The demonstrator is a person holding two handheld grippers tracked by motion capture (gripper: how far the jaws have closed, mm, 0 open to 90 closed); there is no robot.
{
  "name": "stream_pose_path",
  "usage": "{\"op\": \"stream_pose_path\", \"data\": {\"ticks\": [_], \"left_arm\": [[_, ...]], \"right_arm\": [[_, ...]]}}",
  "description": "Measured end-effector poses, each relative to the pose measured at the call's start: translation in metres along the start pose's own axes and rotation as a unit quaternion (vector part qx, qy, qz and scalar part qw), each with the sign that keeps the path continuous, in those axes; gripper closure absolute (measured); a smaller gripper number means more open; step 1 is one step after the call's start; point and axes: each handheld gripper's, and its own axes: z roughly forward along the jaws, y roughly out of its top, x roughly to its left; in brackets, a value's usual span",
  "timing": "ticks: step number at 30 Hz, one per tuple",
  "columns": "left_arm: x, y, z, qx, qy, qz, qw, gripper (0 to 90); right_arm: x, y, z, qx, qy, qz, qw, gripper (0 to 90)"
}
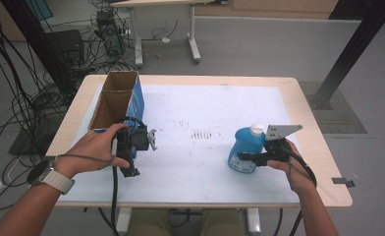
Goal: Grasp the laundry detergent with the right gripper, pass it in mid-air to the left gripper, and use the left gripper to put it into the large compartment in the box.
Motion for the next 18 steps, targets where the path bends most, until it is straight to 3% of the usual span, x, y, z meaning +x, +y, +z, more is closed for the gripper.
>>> {"op": "stream_pose_path", "data": {"ticks": [18], "left_arm": [[0.004,0.023,-0.044,0.015,0.001,-0.012,0.9998,10.0]], "right_arm": [[0.019,0.054,-0.01,0.009,0.054,-0.026,0.9982,44.2]]}}
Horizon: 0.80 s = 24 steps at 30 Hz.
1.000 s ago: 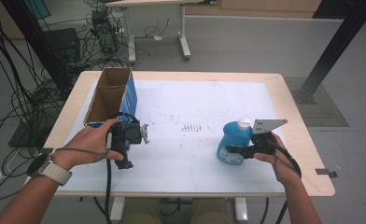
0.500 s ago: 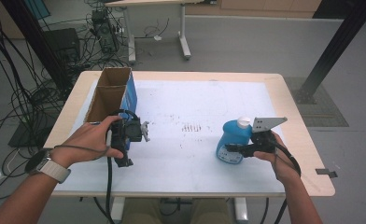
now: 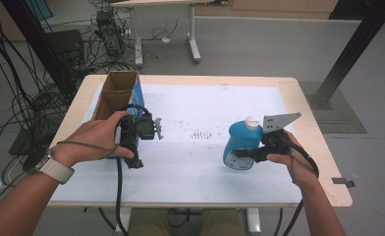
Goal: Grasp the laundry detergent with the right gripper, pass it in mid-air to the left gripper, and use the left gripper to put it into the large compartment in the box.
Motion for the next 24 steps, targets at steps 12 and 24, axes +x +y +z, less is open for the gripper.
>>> {"op": "stream_pose_path", "data": {"ticks": [12,24], "left_arm": [[0.008,0.029,-0.033,0.011,-0.007,0.018,0.9998,10.5],[0.022,0.052,-0.065,-0.001,-0.003,0.026,0.9997,9.9]], "right_arm": [[0.004,0.026,0.003,0.005,0.024,-0.018,0.9995,44.2],[0.008,0.046,0.013,0.015,0.043,-0.035,0.9984,44.3]]}}
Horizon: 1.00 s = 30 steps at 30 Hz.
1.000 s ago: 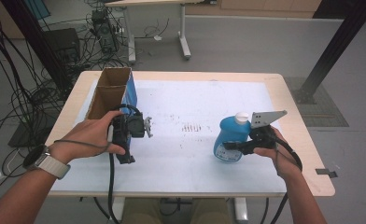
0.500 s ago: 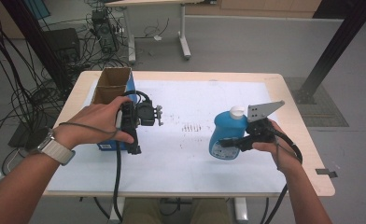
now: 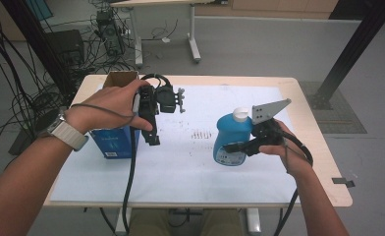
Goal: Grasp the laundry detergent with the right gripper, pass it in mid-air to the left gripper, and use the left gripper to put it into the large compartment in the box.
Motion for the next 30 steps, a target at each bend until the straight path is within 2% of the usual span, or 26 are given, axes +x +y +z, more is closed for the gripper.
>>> {"op": "stream_pose_path", "data": {"ticks": [9,14,23,30], "left_arm": [[0.003,0.017,-0.028,-0.012,0.007,0.009,0.9999,9.2],[0.003,0.028,-0.042,-0.01,0.008,0.018,0.9998,9.1],[0.001,0.043,-0.054,-0.001,0.005,0.031,0.9995,7.8],[0.004,0.053,-0.06,-0.006,0.003,0.043,0.9991,7.5]], "right_arm": [[0.002,0.014,0.01,0.001,0.01,-0.013,0.9999,44.3],[0.004,0.024,0.015,0.004,0.013,-0.022,0.9997,44.3],[0.005,0.04,0.024,0.011,0.019,-0.029,0.9993,44.3],[0.003,0.046,0.029,0.013,0.02,-0.029,0.9993,44.2]]}}
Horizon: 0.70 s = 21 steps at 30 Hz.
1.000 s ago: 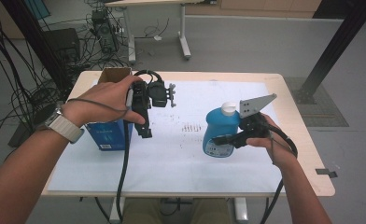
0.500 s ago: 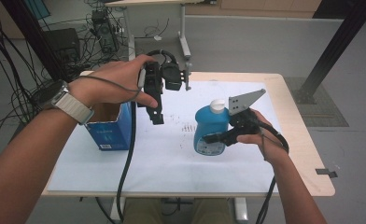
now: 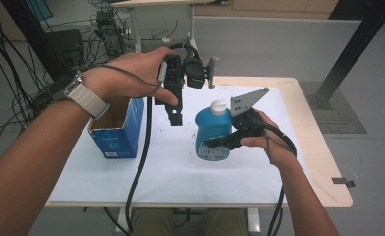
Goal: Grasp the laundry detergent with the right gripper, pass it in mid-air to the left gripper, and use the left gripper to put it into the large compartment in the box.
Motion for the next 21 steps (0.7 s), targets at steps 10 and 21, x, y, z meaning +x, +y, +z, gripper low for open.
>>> {"op": "stream_pose_path", "data": {"ticks": [10,21], "left_arm": [[0.005,0.018,-0.005,-0.005,-0.01,0.008,0.9999,6.2],[0.007,0.032,-0.012,-0.005,-0.009,0.014,0.9998,5.7]], "right_arm": [[-0.002,0.01,0.013,0.002,0.009,-0.003,1.0,44.3],[-0.002,0.016,0.021,-0.001,0.016,-0.005,0.9999,44.3]]}}
